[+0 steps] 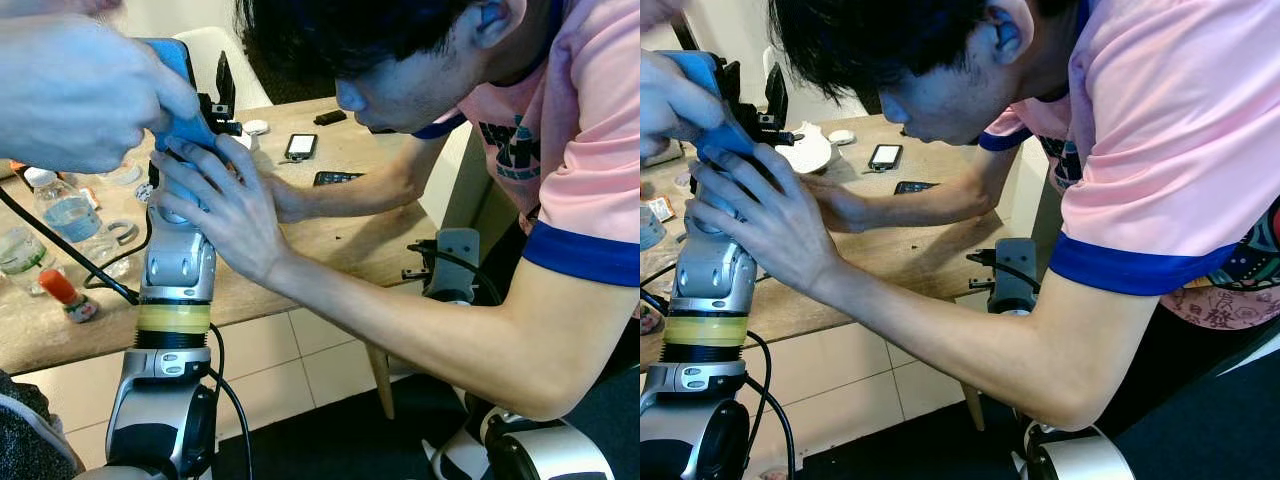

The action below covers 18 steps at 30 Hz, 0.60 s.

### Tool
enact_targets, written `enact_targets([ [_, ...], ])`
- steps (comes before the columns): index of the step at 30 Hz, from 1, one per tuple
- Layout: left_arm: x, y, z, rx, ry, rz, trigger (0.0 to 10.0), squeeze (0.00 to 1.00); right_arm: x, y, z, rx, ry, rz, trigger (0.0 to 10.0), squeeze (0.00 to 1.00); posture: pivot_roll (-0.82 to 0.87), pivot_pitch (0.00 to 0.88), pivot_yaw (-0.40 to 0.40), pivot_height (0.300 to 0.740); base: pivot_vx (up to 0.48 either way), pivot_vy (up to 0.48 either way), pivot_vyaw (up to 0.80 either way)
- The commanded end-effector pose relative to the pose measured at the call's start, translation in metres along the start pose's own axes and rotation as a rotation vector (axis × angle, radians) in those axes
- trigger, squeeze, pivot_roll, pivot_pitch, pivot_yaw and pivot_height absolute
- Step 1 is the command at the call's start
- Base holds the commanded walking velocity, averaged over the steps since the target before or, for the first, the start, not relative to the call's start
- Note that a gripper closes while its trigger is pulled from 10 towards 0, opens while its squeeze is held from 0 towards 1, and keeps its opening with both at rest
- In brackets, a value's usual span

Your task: Restocking fridge

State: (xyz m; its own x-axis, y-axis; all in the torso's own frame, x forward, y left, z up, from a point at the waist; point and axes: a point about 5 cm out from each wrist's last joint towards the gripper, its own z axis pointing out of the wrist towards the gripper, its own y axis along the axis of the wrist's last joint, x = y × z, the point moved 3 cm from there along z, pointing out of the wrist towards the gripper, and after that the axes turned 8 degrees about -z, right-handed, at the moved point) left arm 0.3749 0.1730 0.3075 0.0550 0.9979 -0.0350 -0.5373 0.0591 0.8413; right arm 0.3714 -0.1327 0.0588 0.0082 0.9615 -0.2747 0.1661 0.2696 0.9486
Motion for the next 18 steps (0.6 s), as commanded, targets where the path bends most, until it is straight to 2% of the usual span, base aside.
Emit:
enact_targets([
  [1,-0.0007,-0.0005,0.0003,0.007,-0.009,0.012,10.0,0.00,0.0008,-0.0006,0.0007,0.008,0.000,0.001,10.0,0.00,0.06,0.000,0.043,0.740,0.000,0.000,0.00],
  [18,-0.0005,-0.0001,0.0004,0.007,-0.009,0.012,10.0,0.00,0.0013,-0.0012,0.0004,0.011,0.000,0.002,10.0,0.00,0.06,0.000,0.044,0.740,0.000,0.000,0.00],
])
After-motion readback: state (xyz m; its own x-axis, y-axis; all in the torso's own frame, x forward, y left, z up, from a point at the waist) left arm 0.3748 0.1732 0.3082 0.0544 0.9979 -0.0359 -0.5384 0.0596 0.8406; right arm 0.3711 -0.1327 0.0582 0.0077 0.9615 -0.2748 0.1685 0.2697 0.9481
